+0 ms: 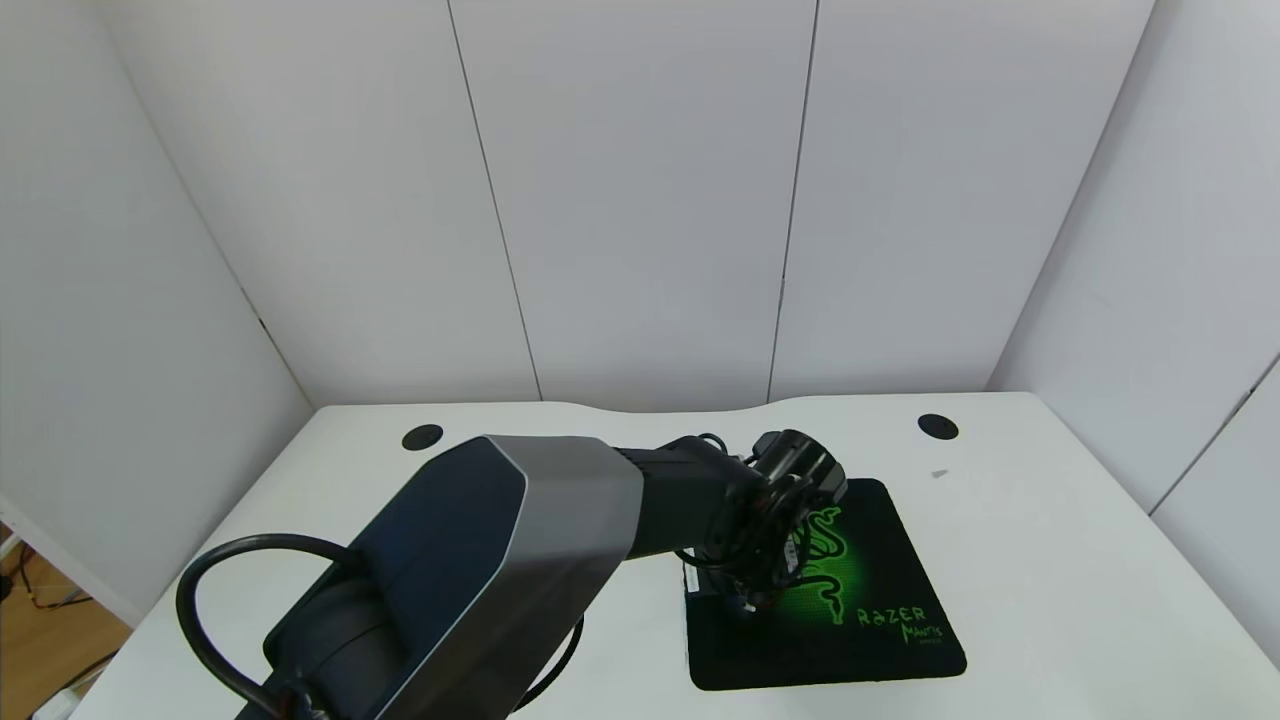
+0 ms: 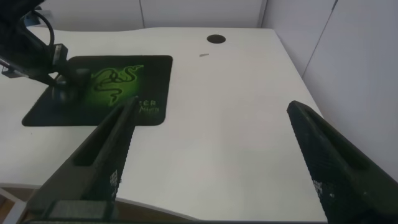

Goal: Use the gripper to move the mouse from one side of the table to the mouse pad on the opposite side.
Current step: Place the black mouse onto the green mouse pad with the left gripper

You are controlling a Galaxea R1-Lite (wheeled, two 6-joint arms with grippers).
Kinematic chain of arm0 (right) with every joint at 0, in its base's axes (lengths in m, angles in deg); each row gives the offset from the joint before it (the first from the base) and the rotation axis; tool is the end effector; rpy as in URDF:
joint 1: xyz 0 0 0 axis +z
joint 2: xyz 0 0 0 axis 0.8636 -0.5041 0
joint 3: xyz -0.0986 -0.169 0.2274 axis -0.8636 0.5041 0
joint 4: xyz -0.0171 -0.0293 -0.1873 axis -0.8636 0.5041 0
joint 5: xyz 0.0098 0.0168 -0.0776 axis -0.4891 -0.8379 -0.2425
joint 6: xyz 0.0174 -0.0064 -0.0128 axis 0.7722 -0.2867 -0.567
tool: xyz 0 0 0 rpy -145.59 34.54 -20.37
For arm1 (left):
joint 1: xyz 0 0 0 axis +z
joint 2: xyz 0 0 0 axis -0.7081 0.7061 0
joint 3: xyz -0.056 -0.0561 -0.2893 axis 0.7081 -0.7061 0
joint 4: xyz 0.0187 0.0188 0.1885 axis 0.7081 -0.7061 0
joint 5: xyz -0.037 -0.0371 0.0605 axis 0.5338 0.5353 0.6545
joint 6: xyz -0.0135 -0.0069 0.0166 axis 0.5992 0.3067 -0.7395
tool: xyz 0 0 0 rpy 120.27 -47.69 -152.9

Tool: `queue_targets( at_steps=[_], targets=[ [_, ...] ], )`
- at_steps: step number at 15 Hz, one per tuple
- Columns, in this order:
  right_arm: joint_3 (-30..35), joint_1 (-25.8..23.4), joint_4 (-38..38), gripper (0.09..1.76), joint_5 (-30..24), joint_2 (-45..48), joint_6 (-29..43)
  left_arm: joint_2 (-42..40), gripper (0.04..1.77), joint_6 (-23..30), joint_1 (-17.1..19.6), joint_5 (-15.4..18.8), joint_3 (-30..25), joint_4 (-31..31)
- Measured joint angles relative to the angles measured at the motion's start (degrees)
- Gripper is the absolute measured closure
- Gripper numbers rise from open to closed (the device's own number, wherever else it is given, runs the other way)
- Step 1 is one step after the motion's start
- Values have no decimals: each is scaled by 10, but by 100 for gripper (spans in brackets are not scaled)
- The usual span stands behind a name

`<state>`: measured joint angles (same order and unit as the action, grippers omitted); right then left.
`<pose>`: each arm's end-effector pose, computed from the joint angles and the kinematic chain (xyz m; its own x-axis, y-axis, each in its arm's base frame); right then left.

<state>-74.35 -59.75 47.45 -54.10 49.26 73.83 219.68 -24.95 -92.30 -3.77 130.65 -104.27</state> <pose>-0.0227 0.0000 0.0760 1.0000 -0.0028 0.0033 0.0027 0.9998 0.0196 0.3318 -0.3494 0.0586 0.5021 -0.1426 -0.8530 -0.0361 0.9820 -0.1854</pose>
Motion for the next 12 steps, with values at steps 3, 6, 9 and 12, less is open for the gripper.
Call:
queue_targets(
  at_steps=[3,6,9,12],
  targets=[
    [0,0,0,14,0,0,0,3,93,-2,-4,-5,0,3],
    [0,0,0,14,0,0,0,2,93,-4,-6,-6,0,2],
    [0,0,0,14,0,0,0,3,76,-6,-8,-13,-1,-1],
    [0,0,0,14,0,0,0,3,55,-15,-9,-19,-1,2]
  ],
)
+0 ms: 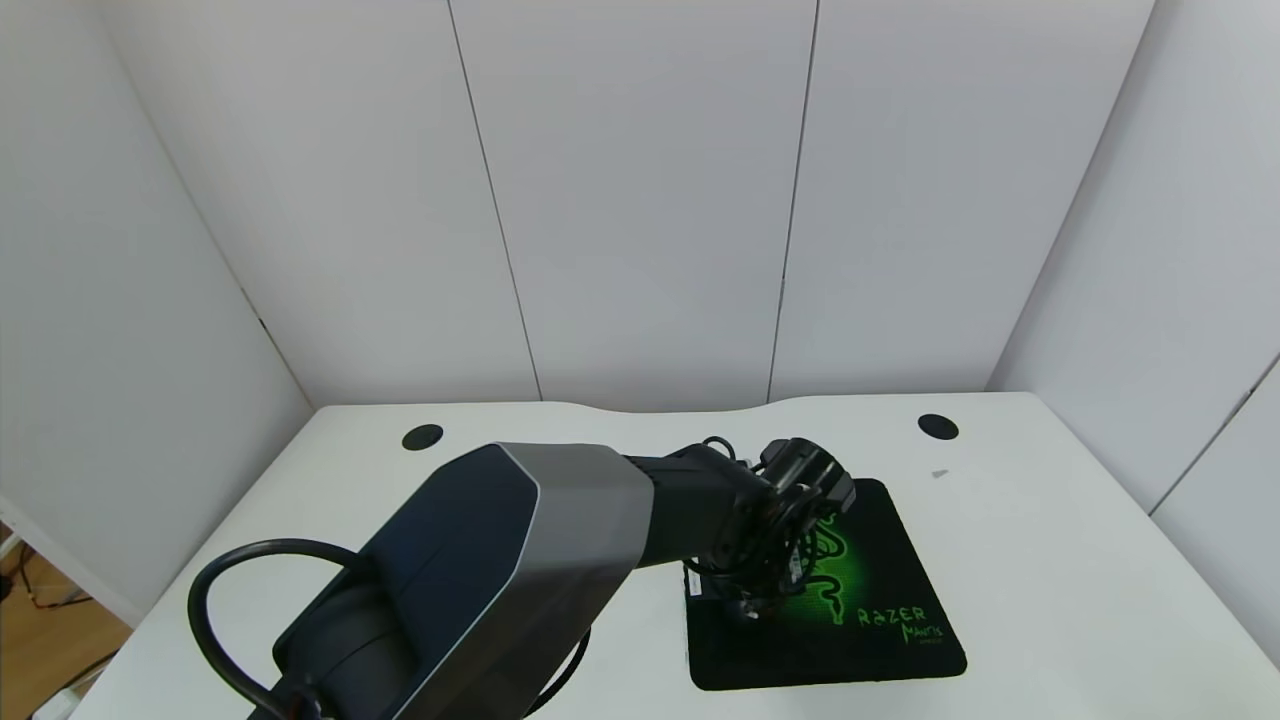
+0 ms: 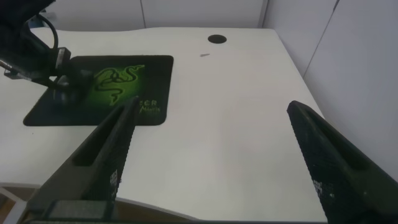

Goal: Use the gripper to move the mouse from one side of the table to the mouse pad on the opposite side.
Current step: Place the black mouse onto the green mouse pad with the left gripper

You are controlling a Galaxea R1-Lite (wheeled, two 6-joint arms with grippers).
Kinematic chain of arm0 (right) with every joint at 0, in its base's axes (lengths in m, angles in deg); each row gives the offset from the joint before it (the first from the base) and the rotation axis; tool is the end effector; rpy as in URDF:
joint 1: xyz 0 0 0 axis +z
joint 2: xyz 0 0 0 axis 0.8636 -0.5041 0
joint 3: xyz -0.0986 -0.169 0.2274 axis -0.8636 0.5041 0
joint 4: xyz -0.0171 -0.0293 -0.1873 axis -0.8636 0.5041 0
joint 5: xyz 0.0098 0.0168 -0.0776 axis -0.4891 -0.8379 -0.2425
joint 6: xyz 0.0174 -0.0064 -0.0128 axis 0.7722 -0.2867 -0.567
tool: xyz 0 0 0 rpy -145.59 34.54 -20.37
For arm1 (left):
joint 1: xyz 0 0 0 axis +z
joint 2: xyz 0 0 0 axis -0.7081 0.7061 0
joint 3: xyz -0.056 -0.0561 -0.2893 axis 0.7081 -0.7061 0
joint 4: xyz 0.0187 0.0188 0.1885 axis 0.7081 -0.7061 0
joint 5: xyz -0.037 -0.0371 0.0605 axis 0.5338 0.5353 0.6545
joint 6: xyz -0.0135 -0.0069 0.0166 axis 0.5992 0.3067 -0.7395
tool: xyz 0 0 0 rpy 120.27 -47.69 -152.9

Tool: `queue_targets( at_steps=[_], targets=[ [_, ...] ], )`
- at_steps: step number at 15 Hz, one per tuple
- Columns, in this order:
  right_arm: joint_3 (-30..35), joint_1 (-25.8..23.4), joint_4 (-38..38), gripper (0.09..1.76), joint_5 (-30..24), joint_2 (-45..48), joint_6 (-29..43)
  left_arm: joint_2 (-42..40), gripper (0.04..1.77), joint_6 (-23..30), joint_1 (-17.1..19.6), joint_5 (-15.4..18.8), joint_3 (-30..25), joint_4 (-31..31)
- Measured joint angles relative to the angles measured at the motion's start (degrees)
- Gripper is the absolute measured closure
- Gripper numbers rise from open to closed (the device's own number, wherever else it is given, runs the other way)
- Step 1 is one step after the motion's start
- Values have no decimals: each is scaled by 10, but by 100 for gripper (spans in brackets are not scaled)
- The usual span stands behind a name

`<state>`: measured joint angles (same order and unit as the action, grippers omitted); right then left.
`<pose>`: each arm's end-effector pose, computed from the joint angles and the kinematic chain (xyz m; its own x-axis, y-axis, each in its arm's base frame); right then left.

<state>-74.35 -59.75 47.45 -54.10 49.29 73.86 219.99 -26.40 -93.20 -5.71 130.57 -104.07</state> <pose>-0.0227 0.0000 0.0760 1.0000 -0.0028 0.0038 0.0027 0.9998 0.0201 0.3270 -0.3543 0.0561 0.5191 -0.1234 -0.8458 -0.0109 0.9885 -0.1509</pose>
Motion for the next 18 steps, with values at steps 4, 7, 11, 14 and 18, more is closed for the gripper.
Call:
queue_targets(
  at_steps=[4,7,11,14,18],
  targets=[
    [0,0,0,14,0,0,0,-2,37,-2,0,-1,0,1],
    [0,0,0,14,0,0,0,-4,28,-2,0,-1,0,1],
    [0,0,0,14,0,0,0,-7,21,-5,0,-2,0,-4],
    [0,0,0,14,0,0,0,-14,17,-7,0,-5,0,-6],
    [0,0,0,14,0,0,0,-52,14,-27,14,-22,-6,-7]
  ],
)
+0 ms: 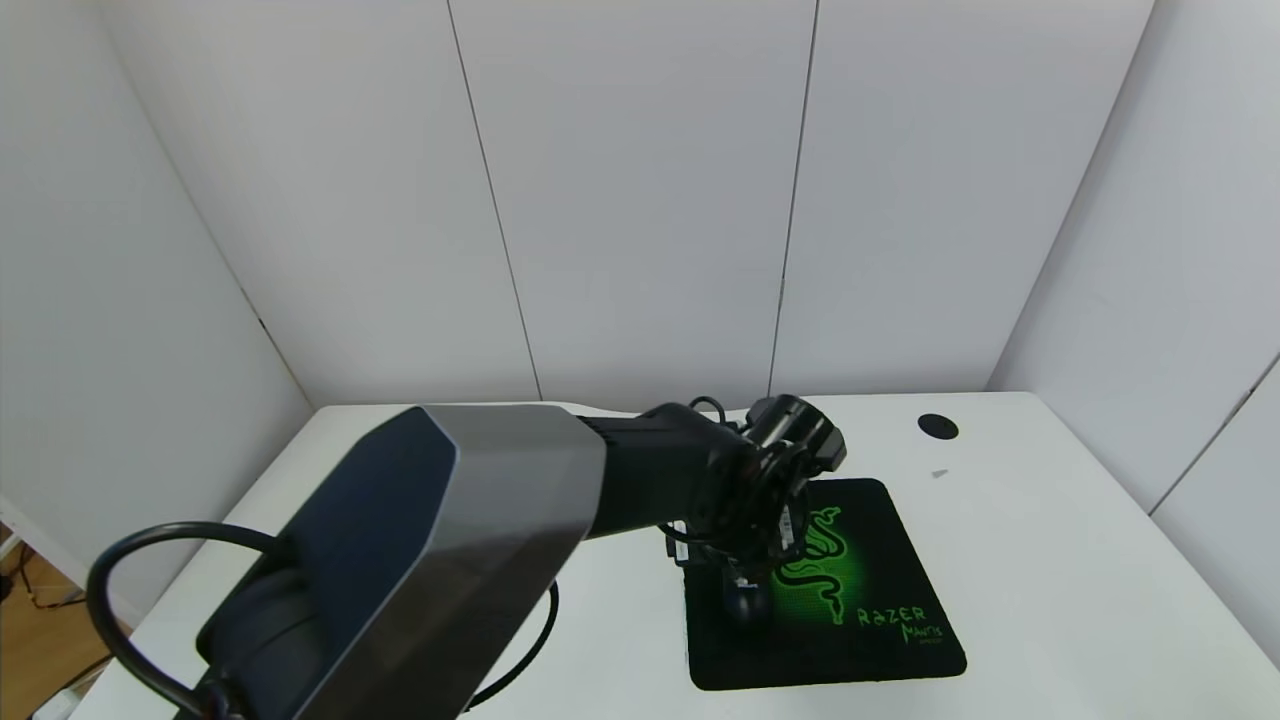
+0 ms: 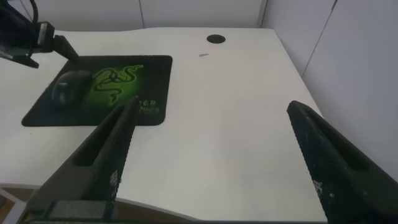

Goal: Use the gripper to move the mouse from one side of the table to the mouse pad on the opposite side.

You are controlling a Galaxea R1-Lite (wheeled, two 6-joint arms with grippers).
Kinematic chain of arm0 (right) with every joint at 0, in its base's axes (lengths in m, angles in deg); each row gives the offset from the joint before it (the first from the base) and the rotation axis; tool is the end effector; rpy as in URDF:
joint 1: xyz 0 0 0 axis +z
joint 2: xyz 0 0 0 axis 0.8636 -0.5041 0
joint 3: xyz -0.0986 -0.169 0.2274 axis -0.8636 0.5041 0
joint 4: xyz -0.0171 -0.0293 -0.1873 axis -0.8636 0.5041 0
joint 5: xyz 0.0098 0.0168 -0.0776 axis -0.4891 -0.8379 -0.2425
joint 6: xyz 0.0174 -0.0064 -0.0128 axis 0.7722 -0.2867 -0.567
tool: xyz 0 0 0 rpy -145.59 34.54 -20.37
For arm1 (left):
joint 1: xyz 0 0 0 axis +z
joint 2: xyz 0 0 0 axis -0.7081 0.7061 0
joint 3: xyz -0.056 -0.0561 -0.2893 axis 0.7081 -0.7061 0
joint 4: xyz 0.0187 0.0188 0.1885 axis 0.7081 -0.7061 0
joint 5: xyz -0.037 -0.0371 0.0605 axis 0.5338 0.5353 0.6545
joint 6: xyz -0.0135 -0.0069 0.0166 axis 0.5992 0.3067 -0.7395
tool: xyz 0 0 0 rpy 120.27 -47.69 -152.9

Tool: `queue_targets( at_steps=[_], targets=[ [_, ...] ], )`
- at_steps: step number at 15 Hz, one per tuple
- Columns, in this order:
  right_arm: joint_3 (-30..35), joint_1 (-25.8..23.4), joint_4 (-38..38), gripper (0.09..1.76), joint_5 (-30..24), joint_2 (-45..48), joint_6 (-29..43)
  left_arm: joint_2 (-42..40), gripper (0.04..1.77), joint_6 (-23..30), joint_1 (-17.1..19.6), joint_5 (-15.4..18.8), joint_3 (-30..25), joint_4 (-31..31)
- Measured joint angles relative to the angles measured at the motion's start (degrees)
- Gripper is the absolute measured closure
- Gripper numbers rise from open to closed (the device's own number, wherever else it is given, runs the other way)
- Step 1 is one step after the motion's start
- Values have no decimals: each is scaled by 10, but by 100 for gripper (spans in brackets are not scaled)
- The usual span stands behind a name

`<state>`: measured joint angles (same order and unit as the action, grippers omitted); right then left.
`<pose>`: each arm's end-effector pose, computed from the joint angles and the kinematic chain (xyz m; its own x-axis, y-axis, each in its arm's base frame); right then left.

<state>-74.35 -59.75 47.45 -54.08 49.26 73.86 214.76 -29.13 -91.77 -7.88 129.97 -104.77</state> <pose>-0.0227 0.0000 0.0760 1.0000 -0.0031 0.0033 0.0031 0.9998 0.0201 0.3300 -0.3387 0.0968 0.5828 -0.1226 -0.8033 -0.0034 0.9882 -0.1533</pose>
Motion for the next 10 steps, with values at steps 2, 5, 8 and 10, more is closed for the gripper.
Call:
queue_targets(
  at_steps=[2,5,8,10],
  targets=[
    [0,0,0,14,-1,0,0,-34,13,-12,25,-1,-11,-1],
    [0,0,0,14,0,0,0,-100,12,-45,93,-2,-49,10],
    [0,0,0,14,0,0,0,-166,11,-77,169,3,-112,58],
    [0,0,0,14,0,0,0,-208,11,-113,215,13,-173,127]
  ],
)
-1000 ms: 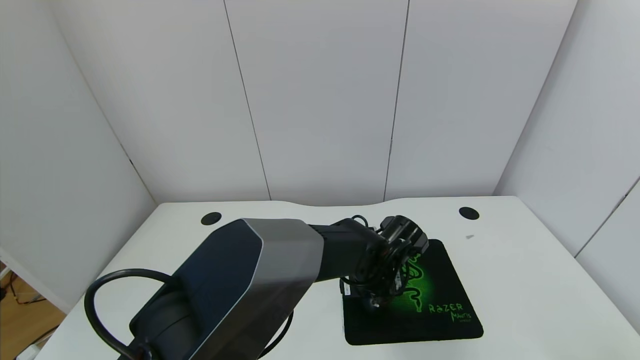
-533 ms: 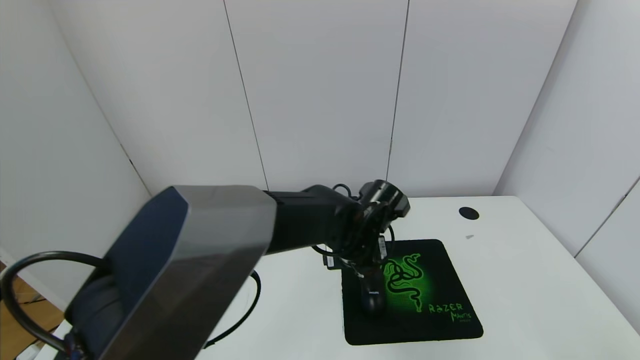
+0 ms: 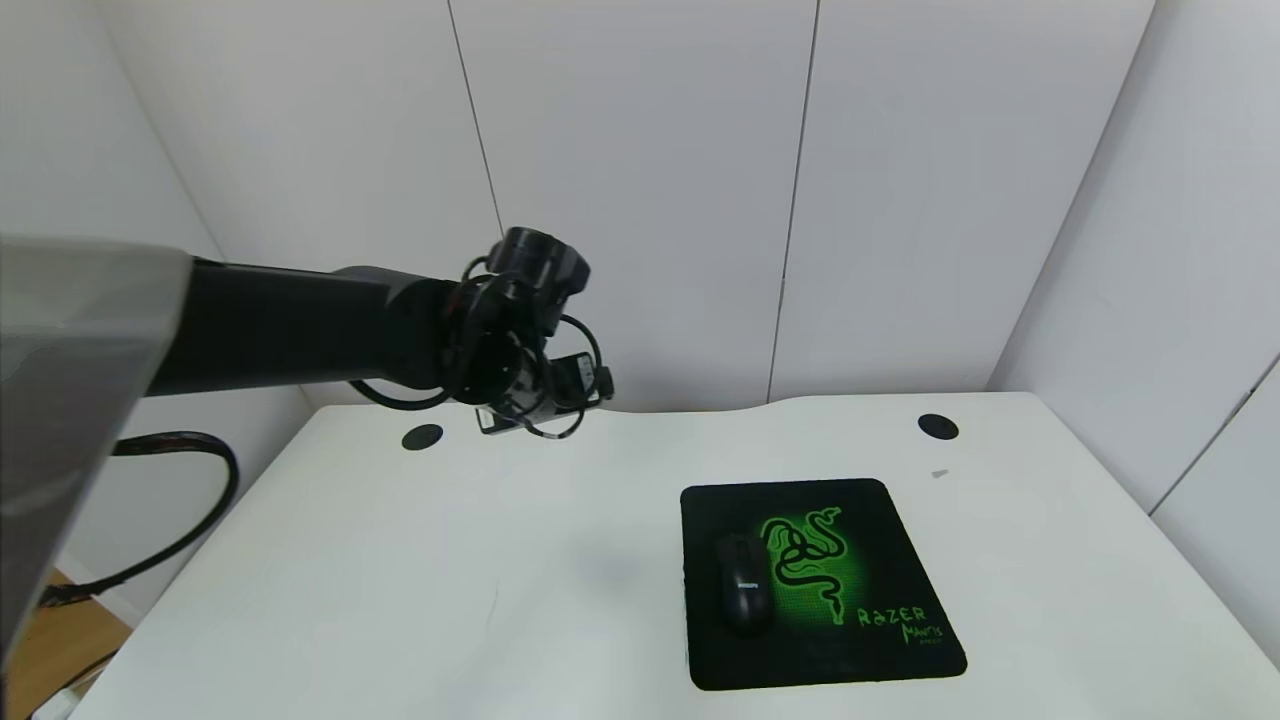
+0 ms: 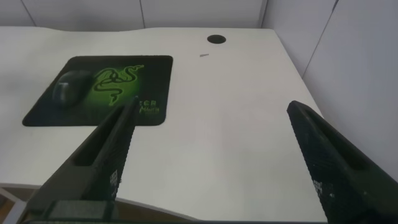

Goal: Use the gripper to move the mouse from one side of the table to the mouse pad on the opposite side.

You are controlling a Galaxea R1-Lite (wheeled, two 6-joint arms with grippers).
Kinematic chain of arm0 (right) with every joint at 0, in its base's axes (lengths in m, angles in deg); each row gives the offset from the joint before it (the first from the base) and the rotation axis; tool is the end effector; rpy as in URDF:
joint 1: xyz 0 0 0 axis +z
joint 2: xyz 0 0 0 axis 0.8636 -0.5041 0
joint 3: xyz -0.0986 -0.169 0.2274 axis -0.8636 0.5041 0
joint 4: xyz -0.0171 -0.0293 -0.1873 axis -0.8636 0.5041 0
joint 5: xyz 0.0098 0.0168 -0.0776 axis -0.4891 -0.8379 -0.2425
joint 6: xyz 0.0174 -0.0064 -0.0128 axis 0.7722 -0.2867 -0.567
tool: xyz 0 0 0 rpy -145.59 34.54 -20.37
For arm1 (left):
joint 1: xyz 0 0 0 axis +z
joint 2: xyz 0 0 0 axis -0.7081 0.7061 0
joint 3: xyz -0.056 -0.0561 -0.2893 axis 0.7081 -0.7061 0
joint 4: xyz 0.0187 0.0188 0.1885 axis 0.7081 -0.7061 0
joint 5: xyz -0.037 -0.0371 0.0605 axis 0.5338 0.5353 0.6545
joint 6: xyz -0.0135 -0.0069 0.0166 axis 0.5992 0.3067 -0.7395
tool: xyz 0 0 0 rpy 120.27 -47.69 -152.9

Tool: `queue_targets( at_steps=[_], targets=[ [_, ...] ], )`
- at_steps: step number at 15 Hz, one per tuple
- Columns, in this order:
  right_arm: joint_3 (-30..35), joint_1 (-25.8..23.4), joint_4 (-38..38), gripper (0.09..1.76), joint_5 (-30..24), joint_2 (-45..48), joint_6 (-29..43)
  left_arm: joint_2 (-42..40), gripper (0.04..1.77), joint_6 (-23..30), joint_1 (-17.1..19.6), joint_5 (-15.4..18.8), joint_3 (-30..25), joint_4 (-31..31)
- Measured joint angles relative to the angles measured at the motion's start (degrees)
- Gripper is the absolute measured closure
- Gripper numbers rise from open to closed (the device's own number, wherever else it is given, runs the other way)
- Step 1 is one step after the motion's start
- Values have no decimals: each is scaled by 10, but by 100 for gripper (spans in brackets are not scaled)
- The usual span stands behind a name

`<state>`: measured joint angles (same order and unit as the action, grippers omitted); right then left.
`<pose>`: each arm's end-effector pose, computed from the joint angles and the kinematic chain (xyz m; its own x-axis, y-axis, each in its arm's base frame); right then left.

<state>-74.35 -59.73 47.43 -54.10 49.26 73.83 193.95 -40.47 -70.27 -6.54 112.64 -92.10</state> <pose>-0.0227 0.0000 0.0761 1.0000 -0.0024 0.0036 0.0024 0.9998 0.0196 0.3757 -0.1687 0.1955 0.7676 -0.0098 -0.6408 -0.1698 0.9610 -0.2181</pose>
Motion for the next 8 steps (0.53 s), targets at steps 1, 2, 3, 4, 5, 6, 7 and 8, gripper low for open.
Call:
queue_targets(
  at_steps=[1,2,3,4,5,6,7,8],
  targets=[
    [0,0,0,14,0,0,0,-22,11,-22,23,7,-32,38],
    [0,0,0,14,0,0,0,-48,11,-47,49,14,-65,75],
    [0,0,0,14,0,0,0,-72,11,-68,73,22,-95,101],
    [0,0,0,14,0,0,0,-97,11,-84,96,29,-123,120],
    [0,0,0,14,0,0,0,-122,10,-99,120,40,-151,134],
    [0,0,0,14,0,0,0,-146,10,-113,143,52,-178,145],
    [0,0,0,14,0,0,0,-169,10,-127,167,64,-209,163],
    [0,0,0,14,0,0,0,-191,10,-141,189,75,-239,186]
  ],
)
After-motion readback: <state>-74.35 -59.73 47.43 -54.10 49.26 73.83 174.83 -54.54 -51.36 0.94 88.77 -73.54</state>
